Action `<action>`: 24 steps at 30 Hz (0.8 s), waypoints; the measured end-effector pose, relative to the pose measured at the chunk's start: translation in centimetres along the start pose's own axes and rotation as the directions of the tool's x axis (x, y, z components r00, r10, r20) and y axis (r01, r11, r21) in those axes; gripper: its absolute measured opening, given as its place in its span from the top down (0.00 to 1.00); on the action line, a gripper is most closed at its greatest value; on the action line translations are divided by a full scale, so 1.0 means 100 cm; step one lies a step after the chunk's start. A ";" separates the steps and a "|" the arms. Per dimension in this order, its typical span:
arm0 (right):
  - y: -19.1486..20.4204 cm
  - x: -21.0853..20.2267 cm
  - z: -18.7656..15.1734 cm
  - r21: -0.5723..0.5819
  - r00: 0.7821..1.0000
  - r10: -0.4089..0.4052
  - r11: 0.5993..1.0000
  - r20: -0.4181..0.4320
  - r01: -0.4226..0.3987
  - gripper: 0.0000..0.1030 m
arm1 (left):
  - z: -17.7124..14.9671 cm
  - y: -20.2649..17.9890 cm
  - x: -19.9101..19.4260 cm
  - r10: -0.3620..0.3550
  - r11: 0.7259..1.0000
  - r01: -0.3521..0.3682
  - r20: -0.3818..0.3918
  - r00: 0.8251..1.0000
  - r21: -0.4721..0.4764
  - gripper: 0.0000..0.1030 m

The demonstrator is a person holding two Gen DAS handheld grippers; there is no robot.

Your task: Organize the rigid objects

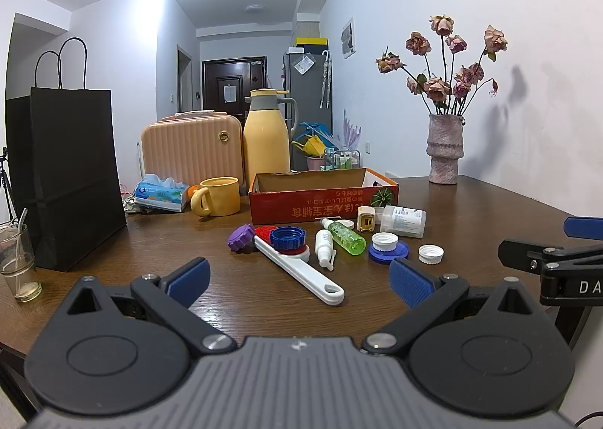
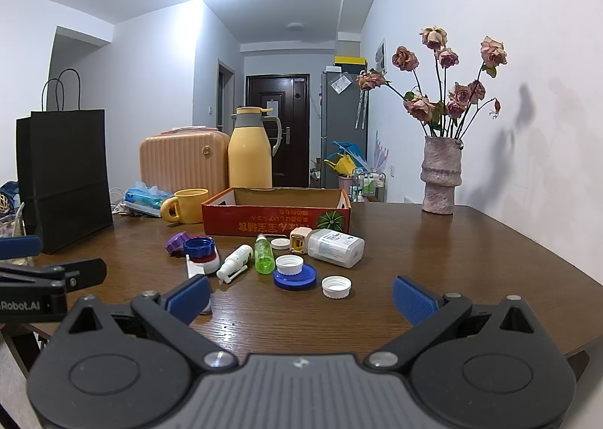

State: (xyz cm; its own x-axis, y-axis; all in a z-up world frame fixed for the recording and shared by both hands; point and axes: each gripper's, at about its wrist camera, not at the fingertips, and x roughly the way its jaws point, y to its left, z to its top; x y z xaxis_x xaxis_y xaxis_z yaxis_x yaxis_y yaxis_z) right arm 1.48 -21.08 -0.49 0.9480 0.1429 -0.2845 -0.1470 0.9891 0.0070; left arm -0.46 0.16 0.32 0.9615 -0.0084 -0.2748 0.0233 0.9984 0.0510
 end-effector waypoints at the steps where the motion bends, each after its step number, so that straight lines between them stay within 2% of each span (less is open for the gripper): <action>1: 0.000 0.000 0.000 0.000 1.000 0.000 1.000 0.000 0.000 0.00 | 0.000 0.000 0.000 0.000 1.000 0.000 0.000 1.000 0.000 0.00; 24: 0.001 -0.001 0.001 -0.002 1.000 0.000 1.000 0.000 0.000 0.00 | 0.000 -0.001 0.001 -0.001 1.000 0.001 -0.005 1.000 0.001 0.00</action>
State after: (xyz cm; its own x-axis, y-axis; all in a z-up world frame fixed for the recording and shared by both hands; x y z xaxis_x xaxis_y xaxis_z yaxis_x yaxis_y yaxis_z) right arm 1.43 -21.00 -0.33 0.9478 0.1433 -0.2849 -0.1479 0.9890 0.0054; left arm -0.35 0.07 0.28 0.9601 -0.0090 -0.2793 0.0243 0.9984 0.0514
